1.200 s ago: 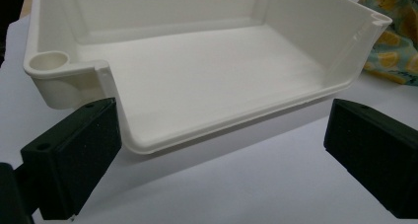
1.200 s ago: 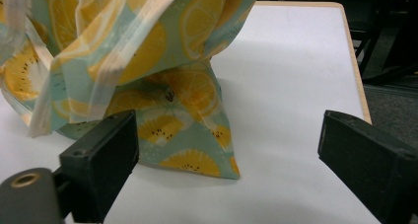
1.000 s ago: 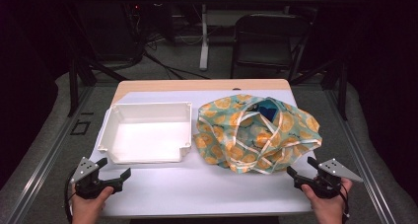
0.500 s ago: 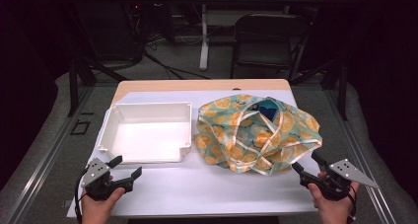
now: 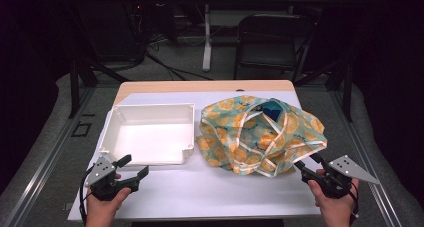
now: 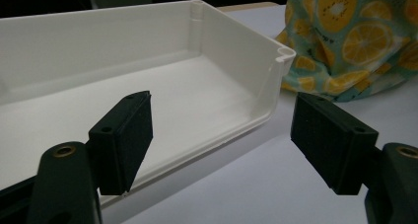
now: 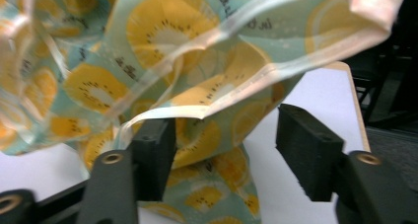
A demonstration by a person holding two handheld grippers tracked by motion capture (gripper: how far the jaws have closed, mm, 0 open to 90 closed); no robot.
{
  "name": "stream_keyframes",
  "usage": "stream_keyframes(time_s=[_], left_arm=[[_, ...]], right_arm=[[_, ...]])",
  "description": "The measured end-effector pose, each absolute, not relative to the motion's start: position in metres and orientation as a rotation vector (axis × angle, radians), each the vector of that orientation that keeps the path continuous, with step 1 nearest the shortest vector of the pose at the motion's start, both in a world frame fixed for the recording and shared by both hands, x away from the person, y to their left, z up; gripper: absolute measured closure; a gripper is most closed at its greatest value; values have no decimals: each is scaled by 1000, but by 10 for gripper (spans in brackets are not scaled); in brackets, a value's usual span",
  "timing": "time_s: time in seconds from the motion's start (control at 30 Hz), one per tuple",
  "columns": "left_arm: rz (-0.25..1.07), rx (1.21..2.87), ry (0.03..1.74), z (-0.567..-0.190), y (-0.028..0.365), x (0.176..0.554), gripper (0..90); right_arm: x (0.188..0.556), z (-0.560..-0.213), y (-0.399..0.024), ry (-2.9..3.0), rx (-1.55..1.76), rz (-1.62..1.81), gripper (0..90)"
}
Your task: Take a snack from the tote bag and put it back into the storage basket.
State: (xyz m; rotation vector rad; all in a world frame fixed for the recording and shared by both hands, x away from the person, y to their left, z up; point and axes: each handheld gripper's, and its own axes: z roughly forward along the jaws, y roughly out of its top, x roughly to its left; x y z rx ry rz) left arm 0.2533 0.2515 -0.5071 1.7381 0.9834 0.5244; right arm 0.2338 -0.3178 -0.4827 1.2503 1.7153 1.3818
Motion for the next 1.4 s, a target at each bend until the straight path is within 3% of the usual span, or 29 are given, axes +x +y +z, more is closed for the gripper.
stream_keyframes(time_s=[0.23,0.47,0.9,1.27,1.4], left_arm=[[511,1762,924,-495,224,264,291],[482,1769,838,-482,187,277,320],[458,1784,740,-464,150,286,375],[405,1762,673,-453,128,288,448],[402,1789,636,-451,111,288,466]], right_arm=[[230,-476,-318,1711,1250,1400,573],[223,-472,-321,1679,1249,1389,588],[206,-460,-318,1654,1182,1414,528],[191,-451,-330,1591,1191,1403,528],[196,-457,-314,1682,1174,1488,521]])
